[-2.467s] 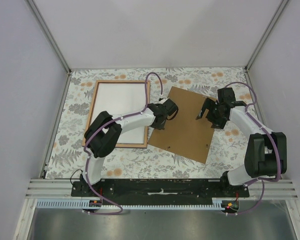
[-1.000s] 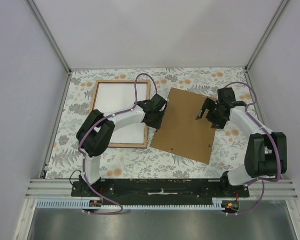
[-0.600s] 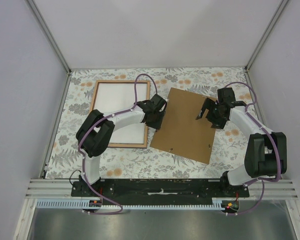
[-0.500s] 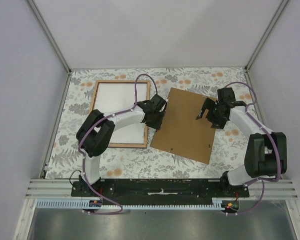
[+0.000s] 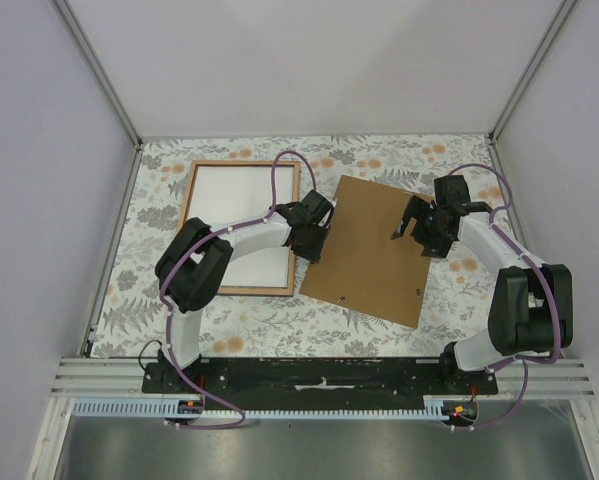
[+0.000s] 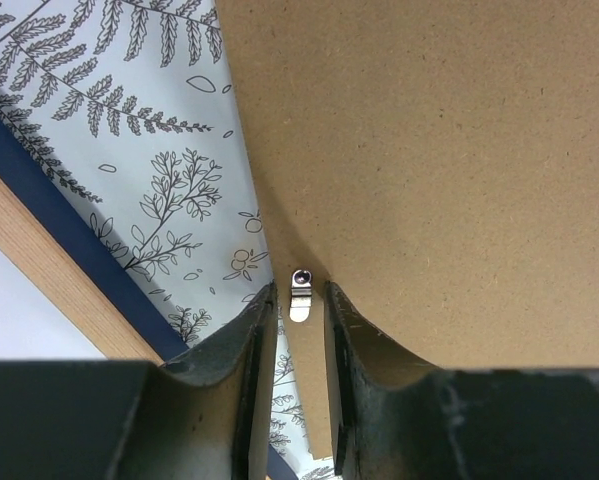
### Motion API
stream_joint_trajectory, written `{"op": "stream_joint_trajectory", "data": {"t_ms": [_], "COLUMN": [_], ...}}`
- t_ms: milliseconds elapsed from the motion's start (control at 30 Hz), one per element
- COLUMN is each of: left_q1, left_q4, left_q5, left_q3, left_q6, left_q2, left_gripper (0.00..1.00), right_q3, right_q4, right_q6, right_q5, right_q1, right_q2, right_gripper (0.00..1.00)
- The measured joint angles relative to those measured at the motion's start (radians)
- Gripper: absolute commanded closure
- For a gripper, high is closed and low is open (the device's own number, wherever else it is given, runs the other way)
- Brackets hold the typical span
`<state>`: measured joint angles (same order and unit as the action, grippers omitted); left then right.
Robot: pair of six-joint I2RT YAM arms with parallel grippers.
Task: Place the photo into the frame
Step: Move the backboard to the center of the board.
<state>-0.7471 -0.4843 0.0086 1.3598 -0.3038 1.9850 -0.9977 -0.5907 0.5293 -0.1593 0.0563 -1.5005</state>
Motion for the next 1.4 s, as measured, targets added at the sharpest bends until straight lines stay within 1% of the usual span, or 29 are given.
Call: {"op": "stream_joint_trajectory", "data": {"t_ms": [400,600,933,1167,1400], "left_q1": [0.002,0.002,-0.013,-0.040,-0.042], "left_q4": [-0.004,-0.003,-0.016,-0.079,-0.123], "left_q5": [-0.007,-0.007,-0.033,-0.050,-0.087], "left_q3": [0.000,0.000,0.008,0.042,0.086], "left_q6": [0.008,0.009,0.007,-0.006,-0.028], "left_q2": [0.000,0.000,-0.002,0.002,0.002], "left_gripper": [0.86,0.98,0.98,0.98,0.98], "right_q3": [0.000,0.000,0.000,0.000,0.000], "right_q4": [0.000,0.000,0.001,0.001,0.000], "right_q6": [0.000,0.000,0.000,0.000,0.000], "right_q5": [0.000,-0.001,-0.001,0.000,0.000], "right_q1": [0.000,0.000,0.000,0.000,0.000], "right_q2": [0.000,0.000,0.000,0.000,0.005], "right_gripper": [0.02,0.02,0.02,0.02,0.02]}}
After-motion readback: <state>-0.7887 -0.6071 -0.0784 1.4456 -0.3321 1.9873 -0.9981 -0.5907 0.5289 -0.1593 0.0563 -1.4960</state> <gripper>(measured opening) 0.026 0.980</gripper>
